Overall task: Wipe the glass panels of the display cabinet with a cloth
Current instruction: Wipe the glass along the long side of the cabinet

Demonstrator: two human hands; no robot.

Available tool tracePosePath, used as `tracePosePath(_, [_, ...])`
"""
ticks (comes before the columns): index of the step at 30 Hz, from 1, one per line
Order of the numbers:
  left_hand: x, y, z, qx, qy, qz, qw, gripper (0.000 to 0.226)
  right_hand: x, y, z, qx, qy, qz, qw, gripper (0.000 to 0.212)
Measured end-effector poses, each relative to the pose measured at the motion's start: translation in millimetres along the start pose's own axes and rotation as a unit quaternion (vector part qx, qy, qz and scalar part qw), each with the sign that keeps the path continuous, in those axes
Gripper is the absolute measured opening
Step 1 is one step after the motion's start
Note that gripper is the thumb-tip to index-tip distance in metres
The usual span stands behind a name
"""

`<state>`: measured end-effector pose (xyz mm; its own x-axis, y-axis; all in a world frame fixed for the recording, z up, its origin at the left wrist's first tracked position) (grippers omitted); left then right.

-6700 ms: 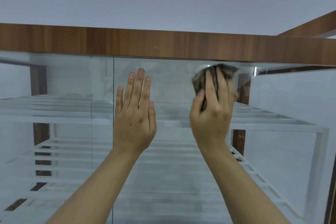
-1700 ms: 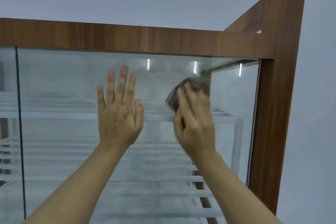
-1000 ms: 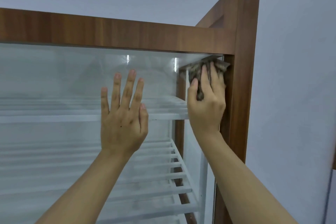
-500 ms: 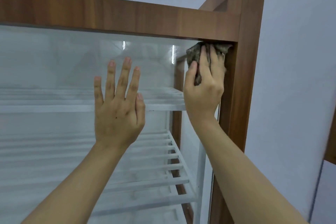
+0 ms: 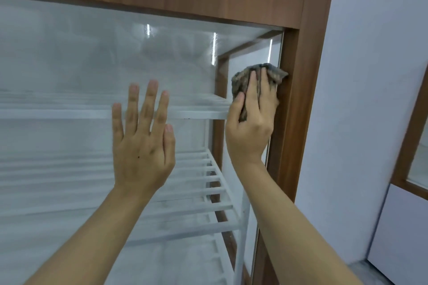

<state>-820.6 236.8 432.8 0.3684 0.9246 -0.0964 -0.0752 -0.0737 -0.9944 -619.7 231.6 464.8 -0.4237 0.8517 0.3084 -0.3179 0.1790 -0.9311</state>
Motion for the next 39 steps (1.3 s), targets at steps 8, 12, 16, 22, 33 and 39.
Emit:
tracePosePath(8, [8,97,7,0.023,-0.038,0.040,0.998,0.060,-64,173,-34,-0.013,0.050,0.143,0.988,0.042])
tracePosePath(12, [8,97,7,0.013,-0.033,0.036,0.999,0.058,-25,57,-15,-0.035,0.010,0.047,0.998,0.039])
tracePosePath(16, [9,98,9,0.013,-0.027,0.038,0.999,0.059,-30,69,-17,-0.022,-0.003,0.031,0.999,0.040])
tracePosePath(22, [10,98,9,0.012,-0.034,0.039,0.999,0.057,-71,186,-37,-0.026,0.050,0.140,0.989,0.044])
tracePosePath(33, [11,100,10,0.018,-0.030,0.032,0.999,0.057,-40,173,10,-0.089,0.003,0.162,0.983,0.043])
tracePosePath(39, [10,99,9,0.013,-0.024,0.036,0.999,0.056,-52,127,-24,0.024,0.036,0.055,0.998,0.044])
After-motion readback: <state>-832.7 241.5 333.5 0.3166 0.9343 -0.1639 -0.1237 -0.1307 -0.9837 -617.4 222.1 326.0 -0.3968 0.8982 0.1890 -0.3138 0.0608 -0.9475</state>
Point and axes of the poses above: each hand's wrist, its own y-axis away from the middle knuckle, its own x-axis out of the palm, z = x × y, the point moved 9 cm from there along -y, towards the middle knuckle, and after that the axes turned 4 degrees about -z, right-handed, at the moved point
